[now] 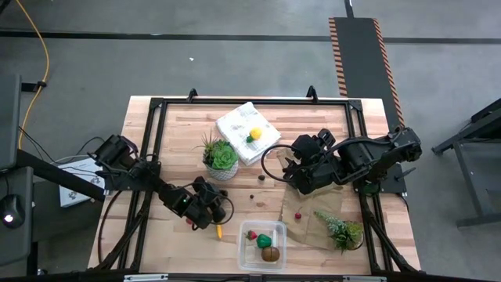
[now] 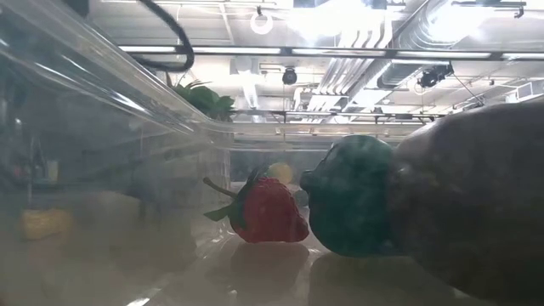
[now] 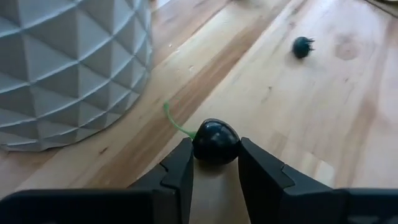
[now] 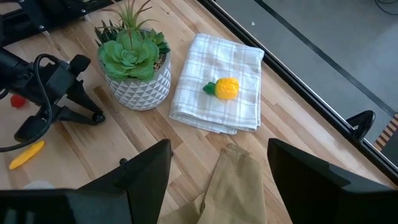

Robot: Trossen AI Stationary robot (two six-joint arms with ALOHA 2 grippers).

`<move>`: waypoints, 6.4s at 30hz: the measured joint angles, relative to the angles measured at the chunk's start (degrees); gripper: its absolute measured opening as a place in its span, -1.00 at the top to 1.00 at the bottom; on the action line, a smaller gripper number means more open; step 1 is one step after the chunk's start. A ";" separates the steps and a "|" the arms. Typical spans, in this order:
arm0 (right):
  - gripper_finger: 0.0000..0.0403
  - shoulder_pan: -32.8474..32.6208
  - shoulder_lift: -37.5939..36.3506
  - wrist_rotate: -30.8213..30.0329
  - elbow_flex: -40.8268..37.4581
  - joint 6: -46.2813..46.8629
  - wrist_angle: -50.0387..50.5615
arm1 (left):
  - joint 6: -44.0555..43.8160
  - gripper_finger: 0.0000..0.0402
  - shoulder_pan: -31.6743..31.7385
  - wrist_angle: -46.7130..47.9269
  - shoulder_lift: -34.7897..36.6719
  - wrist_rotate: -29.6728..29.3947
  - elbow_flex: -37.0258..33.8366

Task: Pick and placing Produce into tupperware
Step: Put the dark purple cherry into the transparent bin, then put the red cherry into the transparent bin

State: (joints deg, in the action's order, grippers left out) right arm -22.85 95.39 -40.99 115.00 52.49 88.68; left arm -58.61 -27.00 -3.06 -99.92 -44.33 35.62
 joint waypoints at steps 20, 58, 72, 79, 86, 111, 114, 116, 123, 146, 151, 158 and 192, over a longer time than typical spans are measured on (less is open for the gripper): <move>-0.29 -0.04 -0.02 0.00 0.00 -0.02 -0.17 | 9.34 0.52 -3.34 -1.46 10.76 5.63 0.02; -0.29 -0.04 -0.09 0.33 0.00 -9.05 1.29 | 33.81 0.52 -3.45 0.60 28.74 24.96 13.56; -0.29 -0.17 -5.94 1.99 0.00 -10.71 1.34 | 39.12 0.51 3.89 19.48 19.48 40.45 29.51; -0.29 -0.46 -7.82 1.08 0.02 -10.33 1.36 | 42.50 0.51 4.17 19.15 12.25 41.77 32.53; -0.29 -0.45 -7.63 0.62 0.01 -9.97 1.33 | 42.83 0.51 4.17 16.86 6.63 43.47 33.42; -0.29 -0.44 -7.63 0.66 0.00 -9.93 1.31 | 37.12 0.51 5.71 6.35 -5.44 49.42 33.33; -0.29 -0.44 -7.63 0.66 0.02 -10.03 1.31 | 37.09 0.51 5.68 5.41 -5.60 49.24 33.42; -0.29 -0.44 -7.63 0.66 0.02 -10.05 1.29 | 37.09 0.51 5.68 5.60 -6.13 49.21 33.42; -0.29 -0.44 -7.63 0.66 0.02 -10.34 1.31 | 35.19 0.43 5.64 5.59 -7.35 47.78 33.31; -0.29 -2.21 -10.13 0.81 -0.06 -12.44 1.28 | 30.95 0.26 9.31 3.48 -0.43 51.97 33.35; -0.29 -7.81 -16.27 -4.82 -7.92 -3.34 1.17 | 31.06 0.41 12.12 3.52 5.48 55.24 33.35; -0.29 -16.21 -27.29 -6.94 -30.41 10.09 -15.25 | 32.66 0.57 13.55 4.91 15.52 55.81 33.38; 0.03 6.49 -25.29 44.85 -39.54 -16.83 -36.40 | 31.07 0.62 13.49 30.03 55.30 35.16 33.38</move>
State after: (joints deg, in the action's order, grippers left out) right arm -16.36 70.11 3.86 75.46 35.66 52.28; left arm -27.55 -13.52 26.98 -44.61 -9.17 68.99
